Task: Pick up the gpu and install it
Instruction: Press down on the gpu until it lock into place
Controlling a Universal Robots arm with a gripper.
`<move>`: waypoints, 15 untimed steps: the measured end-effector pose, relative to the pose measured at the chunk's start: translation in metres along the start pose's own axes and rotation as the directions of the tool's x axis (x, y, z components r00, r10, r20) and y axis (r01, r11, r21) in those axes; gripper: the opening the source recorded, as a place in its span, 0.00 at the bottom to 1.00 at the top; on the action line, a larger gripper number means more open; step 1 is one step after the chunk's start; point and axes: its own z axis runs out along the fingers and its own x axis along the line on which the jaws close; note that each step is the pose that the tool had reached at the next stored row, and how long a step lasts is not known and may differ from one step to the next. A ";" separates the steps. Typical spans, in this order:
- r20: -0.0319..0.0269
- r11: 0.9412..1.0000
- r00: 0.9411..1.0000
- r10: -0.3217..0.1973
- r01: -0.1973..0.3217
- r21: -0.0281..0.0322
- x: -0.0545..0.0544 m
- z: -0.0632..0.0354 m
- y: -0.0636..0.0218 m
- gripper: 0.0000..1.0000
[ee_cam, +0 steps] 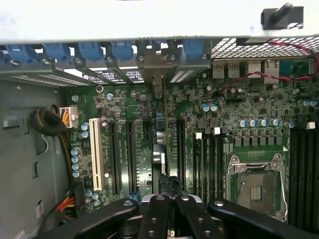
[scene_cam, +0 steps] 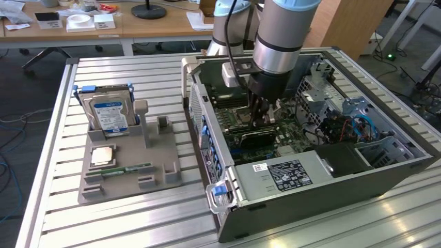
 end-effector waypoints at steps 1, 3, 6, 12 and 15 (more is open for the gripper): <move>0.000 1.000 1.000 0.000 0.000 0.000 0.000 0.0006 0.0000 0.11; 0.000 1.000 1.000 0.000 0.000 0.000 0.000 0.0005 0.0000 0.11; 0.000 1.000 1.000 0.000 0.000 0.000 -0.001 0.0014 0.0004 0.11; 0.004 1.000 1.000 0.000 0.000 0.000 -0.001 0.0068 0.0009 0.11; 0.004 1.000 1.000 0.000 0.000 0.000 -0.001 0.0077 0.0009 0.11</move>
